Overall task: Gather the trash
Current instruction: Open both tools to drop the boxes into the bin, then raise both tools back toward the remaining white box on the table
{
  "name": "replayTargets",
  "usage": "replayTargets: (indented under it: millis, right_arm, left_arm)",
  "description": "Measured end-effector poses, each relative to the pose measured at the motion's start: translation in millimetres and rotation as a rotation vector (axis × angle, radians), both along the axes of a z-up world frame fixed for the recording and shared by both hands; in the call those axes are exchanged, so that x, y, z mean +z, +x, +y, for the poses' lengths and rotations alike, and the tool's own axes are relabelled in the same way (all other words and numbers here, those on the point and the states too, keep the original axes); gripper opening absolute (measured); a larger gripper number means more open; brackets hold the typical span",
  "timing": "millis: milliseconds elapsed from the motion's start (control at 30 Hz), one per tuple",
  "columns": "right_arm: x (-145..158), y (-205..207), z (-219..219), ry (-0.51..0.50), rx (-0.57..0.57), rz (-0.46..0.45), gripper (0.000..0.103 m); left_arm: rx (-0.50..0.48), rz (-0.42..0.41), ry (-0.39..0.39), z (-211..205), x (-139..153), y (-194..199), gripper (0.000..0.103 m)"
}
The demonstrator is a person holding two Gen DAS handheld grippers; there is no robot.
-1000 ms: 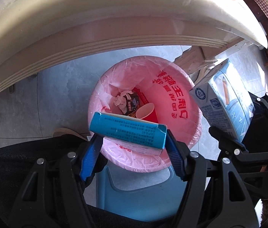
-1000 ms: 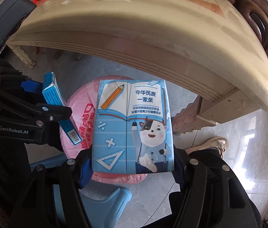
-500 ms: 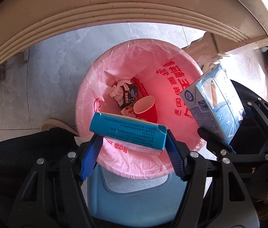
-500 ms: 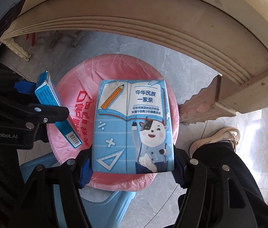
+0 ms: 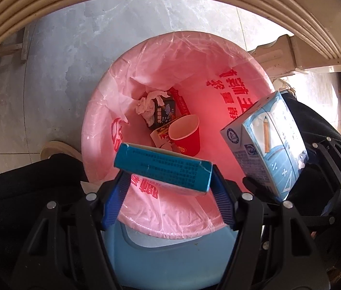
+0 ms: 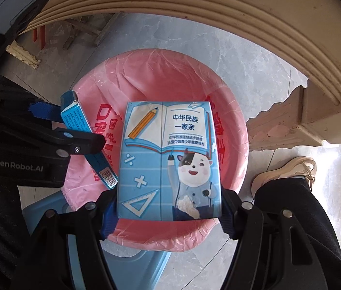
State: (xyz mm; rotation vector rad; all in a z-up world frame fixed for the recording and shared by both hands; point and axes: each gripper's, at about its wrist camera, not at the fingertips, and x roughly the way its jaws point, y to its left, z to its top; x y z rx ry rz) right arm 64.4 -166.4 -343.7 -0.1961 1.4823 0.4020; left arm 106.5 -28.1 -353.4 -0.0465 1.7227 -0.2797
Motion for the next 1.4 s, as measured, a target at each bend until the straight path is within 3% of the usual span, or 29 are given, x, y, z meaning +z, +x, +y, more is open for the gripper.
replayTargets:
  millis: [567,700,800,1167,1267,1400]
  right_arm:
    - [-3.7,0.5,5.7,0.014,0.018,0.022,0.066]
    - [-4.2,-2.5,11.6,-0.011,0.037,0.017,0.076]
    - [-4.1,-3.0,12.4,-0.008,0.038,0.019,0.076]
    - [-3.2,-1.8,13.8,0.0,0.043,0.025,0.076]
    - [-0.7,-2.2,16.8,0.001,0.057,0.019,0.076]
    - [13.9,-6.4,20.6,0.041,0.08,-0.006,0.076]
  left_arm:
    - [-0.003,0.0,0.033,3.1,-4.0,-0.1,0.065]
    - [-0.003,0.004,0.039,4.0,-3.9,0.8,0.07]
    - [-0.005,0.001,0.044,4.0,-3.6,1.0,0.075]
    - [-0.011,-0.004,0.054,4.5,-2.8,0.2,0.076]
    - [-0.017,-0.028,0.069,4.2,4.5,-1.7,0.076]
    - [-0.062,-0.13,0.12,5.4,38.5,-12.8,0.076]
